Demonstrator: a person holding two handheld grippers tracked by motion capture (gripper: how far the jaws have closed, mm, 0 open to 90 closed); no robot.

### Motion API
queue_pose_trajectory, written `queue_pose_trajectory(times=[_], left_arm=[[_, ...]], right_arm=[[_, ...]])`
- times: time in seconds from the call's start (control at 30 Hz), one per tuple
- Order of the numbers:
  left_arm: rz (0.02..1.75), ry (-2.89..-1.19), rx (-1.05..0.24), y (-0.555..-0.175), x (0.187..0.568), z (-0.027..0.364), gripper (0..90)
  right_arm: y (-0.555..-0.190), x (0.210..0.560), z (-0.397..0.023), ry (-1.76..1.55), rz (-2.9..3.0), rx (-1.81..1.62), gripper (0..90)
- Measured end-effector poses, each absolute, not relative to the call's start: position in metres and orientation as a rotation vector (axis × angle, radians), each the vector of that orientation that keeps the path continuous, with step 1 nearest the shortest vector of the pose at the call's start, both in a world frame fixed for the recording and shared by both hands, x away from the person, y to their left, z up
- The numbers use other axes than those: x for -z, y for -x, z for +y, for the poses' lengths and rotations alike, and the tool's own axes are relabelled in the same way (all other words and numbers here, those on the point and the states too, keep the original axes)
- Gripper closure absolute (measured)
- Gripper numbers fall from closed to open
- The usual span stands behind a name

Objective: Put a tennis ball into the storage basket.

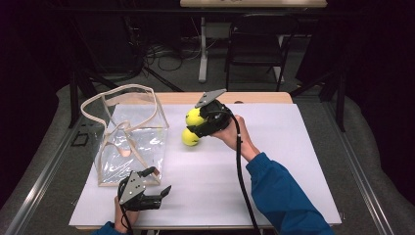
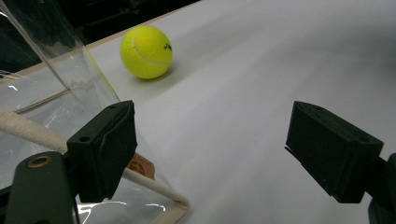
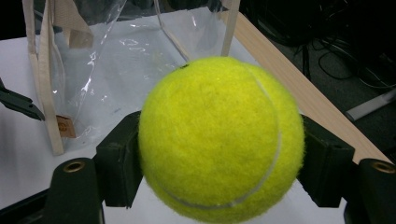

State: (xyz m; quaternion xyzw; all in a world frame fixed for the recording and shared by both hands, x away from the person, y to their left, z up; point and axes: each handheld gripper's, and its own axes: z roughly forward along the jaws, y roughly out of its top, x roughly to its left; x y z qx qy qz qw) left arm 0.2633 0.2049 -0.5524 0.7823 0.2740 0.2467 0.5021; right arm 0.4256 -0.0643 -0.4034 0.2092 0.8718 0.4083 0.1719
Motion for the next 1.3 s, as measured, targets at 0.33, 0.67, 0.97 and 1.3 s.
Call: queue_pose_trajectory(times=[0.33,0.67,0.97,1.3], left_arm=[[0.664,-1.889,-0.597,-0.263,0.552,0.205,15.9],[0.663,-1.887,-0.596,-0.263,0.552,0.205,15.9],[0.665,-1.882,-0.602,-0.263,0.552,0.206,15.8],[0.663,-1.888,-0.601,-0.264,0.552,0.204,15.8]], right_arm=[[-0.428,0.397,-0.061,-0.583,2.47,-1.158,26.5],[-0.43,0.387,-0.055,-0.57,2.476,-1.163,26.5],[-0.432,0.379,-0.044,-0.561,2.483,-1.177,26.5],[-0.435,0.374,-0.037,-0.547,2.493,-1.174,26.5]])
